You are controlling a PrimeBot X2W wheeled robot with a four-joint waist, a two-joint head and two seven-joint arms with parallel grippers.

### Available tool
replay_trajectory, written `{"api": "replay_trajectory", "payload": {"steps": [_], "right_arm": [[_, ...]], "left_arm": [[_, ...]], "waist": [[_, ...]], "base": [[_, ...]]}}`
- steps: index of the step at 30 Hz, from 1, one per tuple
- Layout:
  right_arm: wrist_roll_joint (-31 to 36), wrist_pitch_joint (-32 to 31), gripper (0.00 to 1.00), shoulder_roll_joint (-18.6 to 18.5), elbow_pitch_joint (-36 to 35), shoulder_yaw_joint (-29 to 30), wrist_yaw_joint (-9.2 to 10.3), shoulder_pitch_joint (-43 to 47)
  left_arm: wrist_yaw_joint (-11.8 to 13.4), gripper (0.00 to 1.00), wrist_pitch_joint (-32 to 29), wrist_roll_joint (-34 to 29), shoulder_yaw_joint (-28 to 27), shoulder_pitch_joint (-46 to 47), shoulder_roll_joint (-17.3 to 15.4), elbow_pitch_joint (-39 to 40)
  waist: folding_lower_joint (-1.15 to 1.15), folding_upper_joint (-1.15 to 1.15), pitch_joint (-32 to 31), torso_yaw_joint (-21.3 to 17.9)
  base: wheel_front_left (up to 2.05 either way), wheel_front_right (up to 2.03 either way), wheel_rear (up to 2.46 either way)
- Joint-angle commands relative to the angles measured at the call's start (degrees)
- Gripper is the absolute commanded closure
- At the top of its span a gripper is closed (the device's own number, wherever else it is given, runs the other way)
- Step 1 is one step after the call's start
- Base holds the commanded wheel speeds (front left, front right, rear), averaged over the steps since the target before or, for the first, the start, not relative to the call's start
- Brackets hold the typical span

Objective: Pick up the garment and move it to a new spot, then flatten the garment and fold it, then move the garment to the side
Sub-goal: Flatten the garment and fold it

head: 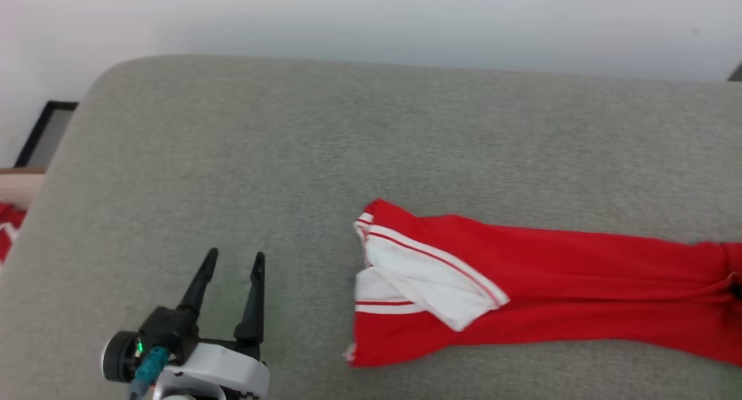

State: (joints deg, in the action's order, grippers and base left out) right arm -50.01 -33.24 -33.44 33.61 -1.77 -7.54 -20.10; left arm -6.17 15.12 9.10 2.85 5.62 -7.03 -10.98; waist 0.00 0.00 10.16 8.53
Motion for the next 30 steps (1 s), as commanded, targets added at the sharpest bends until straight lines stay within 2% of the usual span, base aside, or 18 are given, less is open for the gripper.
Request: {"api": "replay_trajectory", "payload": {"steps": [1,6,8,15,21,30], "right_arm": [[-0.11,0.87,1.00,-1.37,0.06,1.29,0.10,-0.32],[1.05,2.82,1.00,-4.25,0.52,4.70,0.09,-0.54],[1.49,3.53,1.00,-6.54,1.33,6.92,0.09,-0.65],[3.11,7.00,1.00,-11.10,4.95,12.52,0.08,-1.16],[3.32,6.42,1.00,-8.82,-1.41,8.79,0.07,-0.09],[2.90,2.83,1.00,-0.66,-21.69,-3.01,0.07,3.65]], "left_arm": [[-0.47,0.00,-0.01,-0.39,-0.29,-0.43,0.31,0.70],[-0.98,0.00,-0.01,0.76,-2.12,-0.85,0.90,2.45],[-1.02,0.00,-0.01,0.55,-2.55,-0.55,0.85,2.86],[-1.26,0.00,0.00,-0.10,-2.15,0.68,1.27,3.87],[-1.35,0.00,0.00,-0.28,-2.36,-0.37,1.73,3.37],[-1.37,0.00,0.00,0.82,-2.07,-1.95,2.10,2.17]], "waist": [[0.00,0.00,-0.13,-2.14],[0.00,0.00,0.62,-5.02],[0.00,0.00,1.08,-5.88],[0.00,0.00,1.77,-6.95],[0.00,0.00,0.84,-7.52],[0.00,0.00,-1.27,-6.66]], "base": [[0.00,0.00,0.00],[0.00,0.00,0.00],[0.00,0.00,0.00],[0.00,0.00,0.00],[0.00,0.00,0.00],[0.00,0.00,0.00]]}}
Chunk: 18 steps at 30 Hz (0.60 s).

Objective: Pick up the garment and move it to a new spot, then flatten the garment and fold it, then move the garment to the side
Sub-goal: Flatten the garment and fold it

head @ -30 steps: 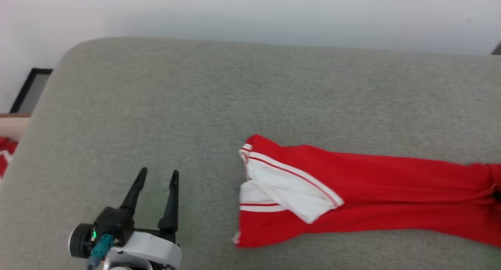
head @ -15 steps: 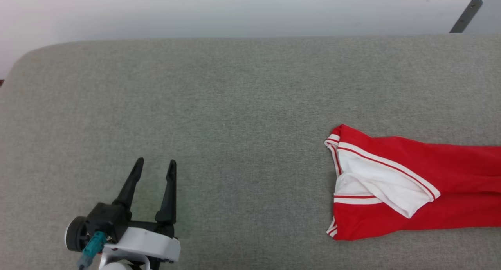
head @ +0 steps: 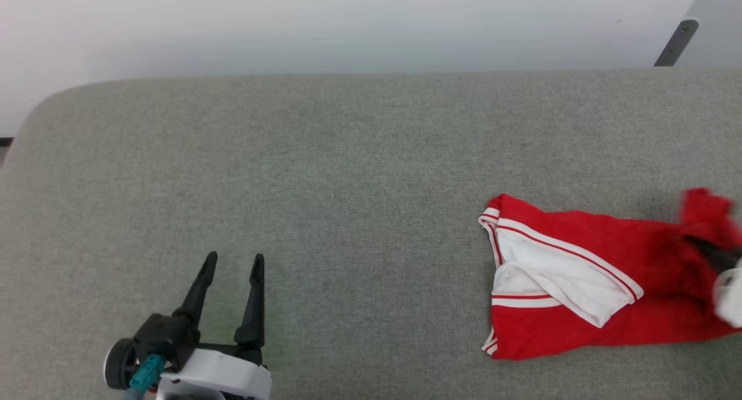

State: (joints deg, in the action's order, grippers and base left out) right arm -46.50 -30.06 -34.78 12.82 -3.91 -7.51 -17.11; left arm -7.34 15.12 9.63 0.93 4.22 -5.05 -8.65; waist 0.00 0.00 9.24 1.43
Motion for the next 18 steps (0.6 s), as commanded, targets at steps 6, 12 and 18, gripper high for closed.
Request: {"api": "replay_trajectory", "payload": {"steps": [6,12,18], "right_arm": [[-0.89,-3.11,1.00,5.21,-8.83,-8.82,0.04,1.24],[0.28,-2.33,1.00,8.10,-7.76,-13.61,0.03,-1.34],[1.60,-0.63,1.00,8.85,-2.94,-16.58,0.04,-2.67]], "left_arm": [[-0.21,0.00,0.00,0.85,-0.23,-0.51,0.70,-0.93],[-0.17,0.00,0.00,1.53,0.12,-0.88,1.50,-1.28],[-0.18,0.00,0.00,2.09,0.71,-0.58,1.80,-1.74]], "waist": [[0.00,0.00,-1.23,2.98],[0.00,0.00,-1.33,5.76],[0.00,0.00,-1.01,7.78]], "base": [[0.00,0.00,0.00],[0.00,0.00,0.00],[0.00,0.00,0.00]]}}
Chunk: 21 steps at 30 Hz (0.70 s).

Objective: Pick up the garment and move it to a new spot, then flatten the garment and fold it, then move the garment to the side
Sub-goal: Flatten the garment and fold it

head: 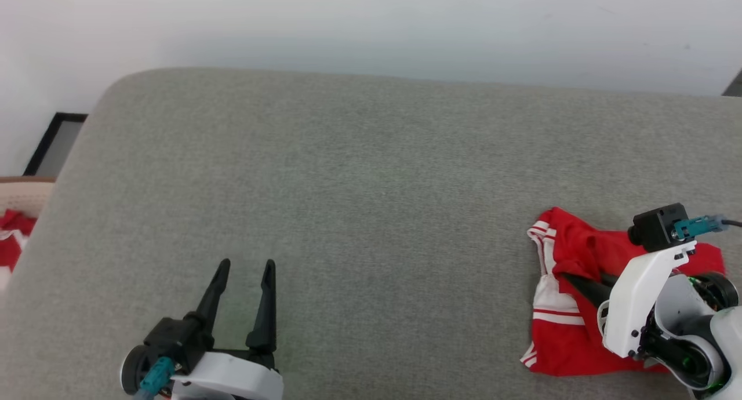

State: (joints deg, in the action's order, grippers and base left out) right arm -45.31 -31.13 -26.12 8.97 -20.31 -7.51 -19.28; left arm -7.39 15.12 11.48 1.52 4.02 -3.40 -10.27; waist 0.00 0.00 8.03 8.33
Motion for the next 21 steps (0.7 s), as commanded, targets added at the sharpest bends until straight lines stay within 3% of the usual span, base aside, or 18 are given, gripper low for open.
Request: {"api": "replay_trajectory", "payload": {"steps": [1,4,6,9,21], "right_arm": [[0.62,0.62,1.00,0.28,1.87,-0.79,0.03,-0.47],[0.89,1.71,1.00,0.49,4.61,-2.57,0.03,-0.70],[0.98,2.71,0.80,0.64,6.02,-3.68,0.04,-1.14],[0.46,4.20,0.02,0.59,7.54,-4.73,0.04,-1.79],[-5.76,9.69,0.00,-2.46,6.77,-2.95,0.03,-3.02]], "left_arm": [[-0.13,0.00,0.00,0.26,0.20,-0.26,0.18,-0.18],[-0.13,0.00,0.00,0.53,0.46,0.06,0.26,-0.40],[-0.13,0.00,0.00,0.55,0.66,0.01,0.32,-0.57],[-0.13,0.00,0.00,0.77,0.62,-0.11,0.34,-0.91],[-0.14,0.00,0.00,2.21,-0.64,-0.84,-0.18,-2.34]], "waist": [[0.00,0.00,0.24,1.07],[0.00,0.00,0.31,1.41],[0.00,0.00,0.15,1.34],[0.00,0.00,-0.41,0.75],[0.00,0.00,-3.33,-4.08]], "base": [[0.00,0.00,0.00],[0.00,0.00,0.00],[0.00,0.00,0.00],[0.00,0.00,0.00],[0.00,0.00,0.00]]}}
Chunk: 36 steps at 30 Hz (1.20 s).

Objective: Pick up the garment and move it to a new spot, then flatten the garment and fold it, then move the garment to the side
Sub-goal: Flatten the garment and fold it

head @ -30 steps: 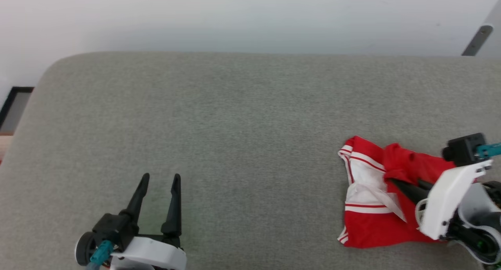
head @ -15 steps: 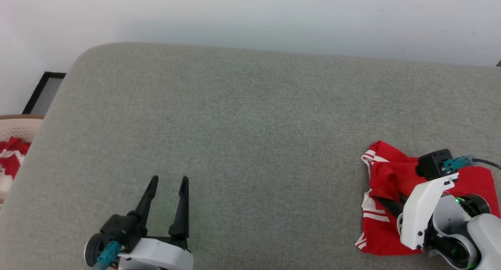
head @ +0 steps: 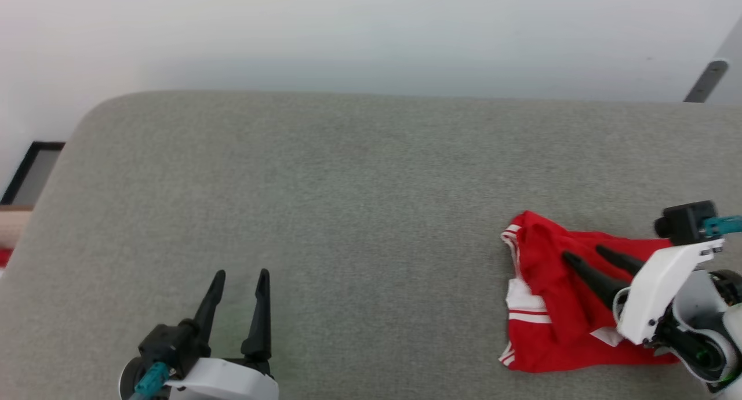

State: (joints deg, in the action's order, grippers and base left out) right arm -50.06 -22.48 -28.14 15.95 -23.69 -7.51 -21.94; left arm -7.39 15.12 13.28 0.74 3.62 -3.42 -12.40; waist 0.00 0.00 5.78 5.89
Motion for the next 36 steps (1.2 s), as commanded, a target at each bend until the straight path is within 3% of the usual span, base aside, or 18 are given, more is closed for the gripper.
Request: {"api": "replay_trajectory", "payload": {"steps": [1,9,14,18,22,28,36], "right_arm": [[-1.82,2.11,0.00,-0.65,-0.44,0.60,0.03,-0.08],[-4.47,10.01,0.00,-3.54,1.71,0.68,0.03,1.83],[-2.62,18.57,0.00,-4.64,4.28,-0.78,0.03,2.58],[-0.36,29.12,0.00,-3.34,6.48,-1.44,0.04,4.07],[2.25,35.17,0.00,-1.86,8.28,-0.58,0.04,5.50],[5.29,37.53,0.00,1.28,8.39,5.45,0.04,8.89],[12.04,37.69,0.00,4.56,1.99,14.30,0.03,17.91]], "left_arm": [[-0.14,0.00,0.00,0.50,0.30,-0.43,-0.32,-0.32],[-0.14,0.00,0.00,1.46,0.70,-0.41,-0.67,-1.17],[-0.14,0.00,0.00,1.53,0.43,-0.99,-0.73,-2.34],[-0.14,0.00,0.00,1.38,-0.30,-2.54,-1.49,-3.09],[-0.14,0.00,0.00,1.47,-1.09,-3.82,-1.67,-2.96],[-0.14,0.00,-0.01,0.49,-2.13,-5.60,-1.80,-1.65],[-0.14,0.00,-0.01,-0.86,-2.17,-9.12,-1.18,2.02]], "waist": [[0.00,0.00,-1.28,-2.06],[0.00,0.00,-2.24,-4.89],[0.00,0.00,-3.49,-6.34],[0.00,0.00,-5.26,-7.71],[0.00,0.00,-5.91,-8.42],[0.00,0.00,-6.81,-8.44],[0.00,0.00,-7.16,-6.59]], "base": [[0.00,0.00,0.00],[0.00,0.00,0.00],[0.00,0.00,0.00],[0.00,0.00,0.00],[0.00,0.00,0.00],[0.00,0.00,0.00],[0.00,0.00,0.00]]}}
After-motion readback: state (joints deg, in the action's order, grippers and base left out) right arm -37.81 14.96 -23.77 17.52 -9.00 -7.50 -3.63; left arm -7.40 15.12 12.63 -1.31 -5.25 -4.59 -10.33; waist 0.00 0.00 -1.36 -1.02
